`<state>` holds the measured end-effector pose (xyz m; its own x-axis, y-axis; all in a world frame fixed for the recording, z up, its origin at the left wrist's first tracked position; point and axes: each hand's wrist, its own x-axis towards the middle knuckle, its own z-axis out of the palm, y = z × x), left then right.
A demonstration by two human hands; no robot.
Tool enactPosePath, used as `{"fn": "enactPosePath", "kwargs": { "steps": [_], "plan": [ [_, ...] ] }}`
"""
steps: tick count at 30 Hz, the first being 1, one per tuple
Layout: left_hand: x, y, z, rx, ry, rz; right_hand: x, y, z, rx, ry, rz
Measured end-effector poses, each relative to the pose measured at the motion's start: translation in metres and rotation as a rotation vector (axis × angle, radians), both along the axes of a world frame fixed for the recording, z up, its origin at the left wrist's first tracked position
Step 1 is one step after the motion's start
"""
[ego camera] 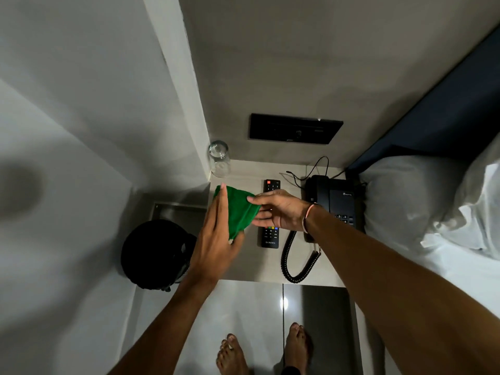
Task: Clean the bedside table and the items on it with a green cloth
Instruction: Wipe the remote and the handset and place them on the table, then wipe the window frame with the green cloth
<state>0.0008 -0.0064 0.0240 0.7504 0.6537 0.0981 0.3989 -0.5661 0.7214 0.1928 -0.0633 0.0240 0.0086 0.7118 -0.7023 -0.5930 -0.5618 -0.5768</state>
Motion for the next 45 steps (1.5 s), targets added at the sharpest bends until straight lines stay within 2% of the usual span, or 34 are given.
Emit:
{"fn": "enactPosePath", "kwargs": {
  "steps": [2, 4, 8, 10, 12, 17, 24, 26, 30, 36, 41, 43, 45],
  "plan": [
    [-0.006, 0.004, 0.009, -0.09, -0.028, -0.03, -0.001, -0.002, 0.01, 0.022, 0.005, -0.02],
    [-0.011, 0.006, 0.023, -0.266, -0.057, 0.039, -0.004, -0.003, 0.022, 0.04, 0.012, -0.031],
    [-0.015, 0.014, 0.046, -0.838, -0.309, 0.178, -0.013, -0.006, 0.038, 0.074, 0.08, -0.004],
    [-0.017, 0.017, 0.055, -1.059, -0.361, 0.223, -0.018, -0.007, 0.046, 0.076, 0.103, 0.024],
    [-0.022, 0.018, 0.062, -1.16, -0.384, 0.252, -0.02, -0.007, 0.057, 0.074, 0.109, 0.047],
    [-0.051, 0.031, 0.099, -1.26, -0.4, 0.295, -0.039, 0.012, 0.098, 0.095, 0.115, 0.145],
    [-0.133, 0.048, 0.17, -1.279, -0.475, 0.343, -0.103, 0.064, 0.166, 0.12, 0.1, 0.335],
    [-0.166, 0.047, 0.188, -1.214, -0.472, 0.408, -0.131, 0.083, 0.181, 0.125, 0.082, 0.421],
    [-0.243, 0.034, 0.21, -1.045, -0.487, 0.629, -0.204, 0.111, 0.205, 0.159, 0.047, 0.591],
    [-0.353, -0.02, 0.214, -0.937, -0.629, 0.996, -0.325, 0.123, 0.226, 0.238, 0.0, 0.867],
    [-0.411, -0.054, 0.209, -0.809, -0.644, 1.329, -0.416, 0.102, 0.215, 0.218, 0.068, 0.825],
    [-0.421, -0.057, 0.205, -0.712, -0.566, 1.471, -0.443, 0.094, 0.206, 0.224, 0.034, 0.712],
    [-0.429, -0.057, 0.202, -0.575, -0.406, 1.589, -0.47, 0.092, 0.196, 0.215, -0.06, 0.574]
  ]
}}
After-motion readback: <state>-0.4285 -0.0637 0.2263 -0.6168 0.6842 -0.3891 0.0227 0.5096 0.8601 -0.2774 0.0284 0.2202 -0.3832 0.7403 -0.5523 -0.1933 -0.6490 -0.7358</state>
